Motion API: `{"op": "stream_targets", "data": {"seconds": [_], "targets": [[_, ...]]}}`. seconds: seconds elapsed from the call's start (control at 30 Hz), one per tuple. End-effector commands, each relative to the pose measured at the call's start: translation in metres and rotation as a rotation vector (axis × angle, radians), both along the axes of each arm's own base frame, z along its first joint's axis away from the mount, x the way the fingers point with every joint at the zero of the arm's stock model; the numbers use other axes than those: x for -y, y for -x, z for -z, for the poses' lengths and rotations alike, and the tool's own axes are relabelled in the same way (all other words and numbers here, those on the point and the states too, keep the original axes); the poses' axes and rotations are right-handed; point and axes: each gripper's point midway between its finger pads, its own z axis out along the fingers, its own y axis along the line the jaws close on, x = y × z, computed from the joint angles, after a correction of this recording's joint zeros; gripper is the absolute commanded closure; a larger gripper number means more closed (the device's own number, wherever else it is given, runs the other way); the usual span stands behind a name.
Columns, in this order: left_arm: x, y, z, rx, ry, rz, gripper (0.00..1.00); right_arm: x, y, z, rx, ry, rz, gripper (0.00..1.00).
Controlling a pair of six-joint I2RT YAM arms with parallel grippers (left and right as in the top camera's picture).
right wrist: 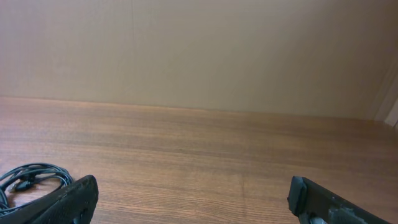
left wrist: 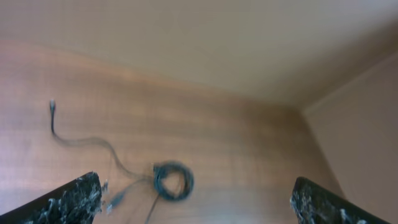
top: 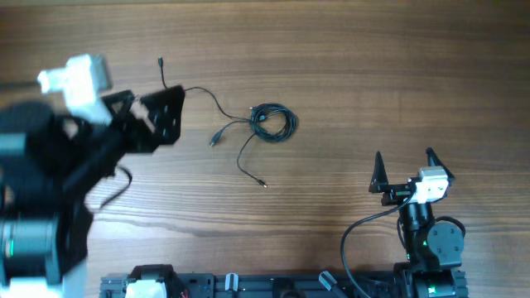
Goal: Untangle cables
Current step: 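Reach the left gripper forward over the coiled black cable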
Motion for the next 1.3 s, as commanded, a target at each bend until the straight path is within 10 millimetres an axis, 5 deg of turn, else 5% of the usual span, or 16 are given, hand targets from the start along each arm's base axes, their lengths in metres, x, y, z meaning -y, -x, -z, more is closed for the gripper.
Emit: {"op": "stream_targets", "data": {"seconds": [0.0, 0.3, 0.37, 0.43, 0.47, 0.93, 1.03, 1.07, 1.1, 1.13, 1.27], "targets": [[0.008, -0.026, 0.042, -0.186, -0.002, 0.059, 0.00, 0.004, 0.000, -0.003, 0.011, -0.020, 0.020, 0.00], [0.010, -0.050, 0.155, -0.658, 0.022, 0.064, 0.00, 0.004, 0.000, -0.003, 0.011, -0.020, 0.020, 0.00], [0.010, -0.054, 0.171, -0.716, 0.025, 0.064, 0.32, 0.004, 0.000, -0.003, 0.011, -0.020, 0.020, 0.00], [0.012, -0.056, 0.185, -0.773, 0.038, 0.074, 0.96, 0.004, 0.000, -0.003, 0.011, -0.020, 0.020, 0.00], [0.014, -0.056, 0.191, -0.802, 0.045, 0.079, 0.96, 0.004, 0.000, -0.003, 0.011, -0.020, 0.020, 0.00], [0.057, -0.061, 0.222, -0.881, 0.048, 0.208, 0.96, 0.004, 0.000, -0.003, 0.011, -0.020, 0.020, 0.00], [0.071, -0.064, 0.220, -0.852, 0.034, 0.241, 0.71, 0.004, 0.000, -0.003, 0.011, -0.020, 0.020, 0.00], [0.074, -0.064, 0.220, -0.850, 0.035, 0.239, 0.54, 0.004, 0.000, -0.003, 0.011, -0.020, 0.020, 0.00], [0.075, -0.065, 0.221, -0.854, 0.036, 0.223, 0.23, 0.004, 0.000, -0.003, 0.011, -0.020, 0.020, 0.00], [0.075, -0.067, 0.222, -0.859, 0.032, 0.193, 0.09, 0.004, 0.000, -0.003, 0.011, -0.020, 0.020, 0.00], [0.065, -0.076, 0.230, -0.880, 0.000, 0.006, 0.03, 0.004, 0.000, -0.003, 0.011, -0.020, 0.020, 0.00]]}}
